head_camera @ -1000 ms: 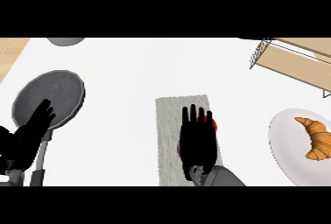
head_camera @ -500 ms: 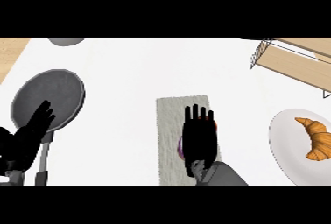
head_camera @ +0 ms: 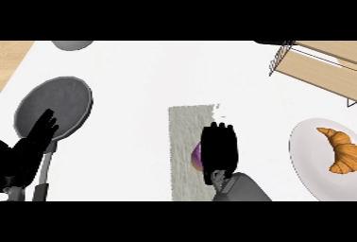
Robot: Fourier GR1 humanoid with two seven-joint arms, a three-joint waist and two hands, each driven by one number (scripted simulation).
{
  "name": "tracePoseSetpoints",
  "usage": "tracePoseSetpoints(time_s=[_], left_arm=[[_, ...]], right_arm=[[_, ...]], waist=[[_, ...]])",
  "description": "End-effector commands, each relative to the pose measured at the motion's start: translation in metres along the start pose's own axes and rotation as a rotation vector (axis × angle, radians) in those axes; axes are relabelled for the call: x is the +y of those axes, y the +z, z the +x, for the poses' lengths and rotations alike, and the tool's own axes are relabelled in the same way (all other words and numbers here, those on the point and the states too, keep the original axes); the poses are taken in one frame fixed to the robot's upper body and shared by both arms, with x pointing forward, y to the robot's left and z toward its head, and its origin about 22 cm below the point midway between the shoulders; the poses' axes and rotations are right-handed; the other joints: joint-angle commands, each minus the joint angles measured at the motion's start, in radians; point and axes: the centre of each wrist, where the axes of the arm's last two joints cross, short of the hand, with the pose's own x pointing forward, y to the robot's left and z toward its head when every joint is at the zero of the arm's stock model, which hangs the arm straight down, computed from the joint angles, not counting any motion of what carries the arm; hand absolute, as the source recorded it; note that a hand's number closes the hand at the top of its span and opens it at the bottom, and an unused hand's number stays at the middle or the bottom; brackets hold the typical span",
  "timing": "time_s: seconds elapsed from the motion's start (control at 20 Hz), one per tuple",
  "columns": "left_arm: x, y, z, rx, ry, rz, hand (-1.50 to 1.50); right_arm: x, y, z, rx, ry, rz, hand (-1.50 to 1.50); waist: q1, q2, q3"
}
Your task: Pick the can from the placemat and place it in the tiered shelf
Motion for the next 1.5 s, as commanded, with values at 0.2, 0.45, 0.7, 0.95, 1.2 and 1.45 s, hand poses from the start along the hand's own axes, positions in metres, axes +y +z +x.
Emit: tracePoseSetpoints(time_s=[0.2, 0.45, 0.7, 0.95, 1.2, 1.45], left_arm=[[-0.003, -0.009, 0.012, -0.005, -0.006, 0.0, 0.0], [-0.007, 0.0, -0.022, 0.0, 0.004, -0.006, 0.0], [0.005, 0.0, -0.008, -0.009, 0.007, 0.017, 0.0], [0.006, -0.004, 0.004, 0.002, 0.006, -0.002, 0.0], [-0.004, 0.008, -0.007, -0.001, 0.003, 0.01, 0.0], [-0.013, -0.007, -0.009, 0.013, 0.005, 0.004, 0.0]], right_arm=[[0.007, 0.007, -0.008, 0.008, 0.078, -0.069, 1.5], [-0.016, 0.028, 0.013, -0.035, 0.011, -0.186, 1.5], [-0.066, -0.041, -0.136, 0.009, -0.208, -0.283, 1.5], [-0.119, -0.057, -0.21, 0.004, -0.341, -0.326, 1.5], [-0.136, -0.03, -0.218, 0.001, -0.518, -0.342, 1.5], [-0.179, 0.004, -0.244, -0.025, -0.714, -0.42, 1.5]], waist=[[-0.005, 0.011, 0.004], [-0.001, 0.011, 0.004], [0.002, 0.018, 0.007], [-0.002, 0.013, 0.005], [-0.009, 0.008, 0.004], [-0.024, 0.007, 0.004]])
